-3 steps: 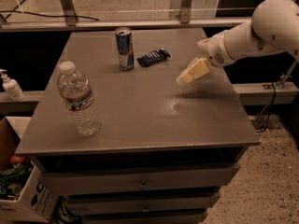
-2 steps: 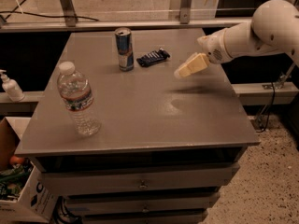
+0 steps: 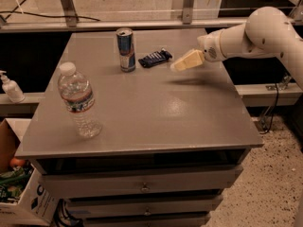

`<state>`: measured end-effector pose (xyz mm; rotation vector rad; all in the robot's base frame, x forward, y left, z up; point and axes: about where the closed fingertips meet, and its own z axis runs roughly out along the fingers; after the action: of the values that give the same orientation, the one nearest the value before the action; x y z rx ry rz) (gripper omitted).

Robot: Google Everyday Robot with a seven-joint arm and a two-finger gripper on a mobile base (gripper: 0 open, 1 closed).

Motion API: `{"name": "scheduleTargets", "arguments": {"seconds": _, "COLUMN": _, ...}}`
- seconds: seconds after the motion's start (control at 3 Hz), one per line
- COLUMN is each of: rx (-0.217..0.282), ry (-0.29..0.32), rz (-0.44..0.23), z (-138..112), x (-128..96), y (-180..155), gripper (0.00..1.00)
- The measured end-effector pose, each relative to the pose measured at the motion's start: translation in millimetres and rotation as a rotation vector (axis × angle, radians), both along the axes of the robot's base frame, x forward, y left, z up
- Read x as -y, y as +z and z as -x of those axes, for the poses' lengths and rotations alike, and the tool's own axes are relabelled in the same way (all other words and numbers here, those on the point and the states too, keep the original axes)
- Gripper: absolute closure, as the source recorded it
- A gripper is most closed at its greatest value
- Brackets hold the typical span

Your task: Move rxbar blueberry near water bottle

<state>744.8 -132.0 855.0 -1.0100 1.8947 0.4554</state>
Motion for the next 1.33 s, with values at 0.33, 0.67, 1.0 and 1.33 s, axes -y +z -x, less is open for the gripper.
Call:
{"name": "scheduleTargets", "arguments": {"seconds": 0.33, "rx": -0.003, "ry": -0.028, "rz": -0.061, "z": -21, "x": -2, "y": -8, "gripper": 0.00}}
{"name": "scheduleTargets", "arguments": {"seconds": 0.67, "rx": -0.006, "ry": -0.027, "rz": -0.097, "z": -34, "x": -12, "y": -14, "gripper": 0.00}}
{"name": "scheduleTargets", "arguments": {"seconds": 1.0, "rx": -0.012, "ry": -0.013, "rz": -0.122, "z": -42, "x": -26, "y": -18, "gripper": 0.00}}
{"name": "scheduleTargets", "arguments": {"seconds": 1.33, "rx": -0.018, "ry": 0.013, "rz": -0.133, "z": -44, "x": -41, "y": -23, "gripper": 0.00}}
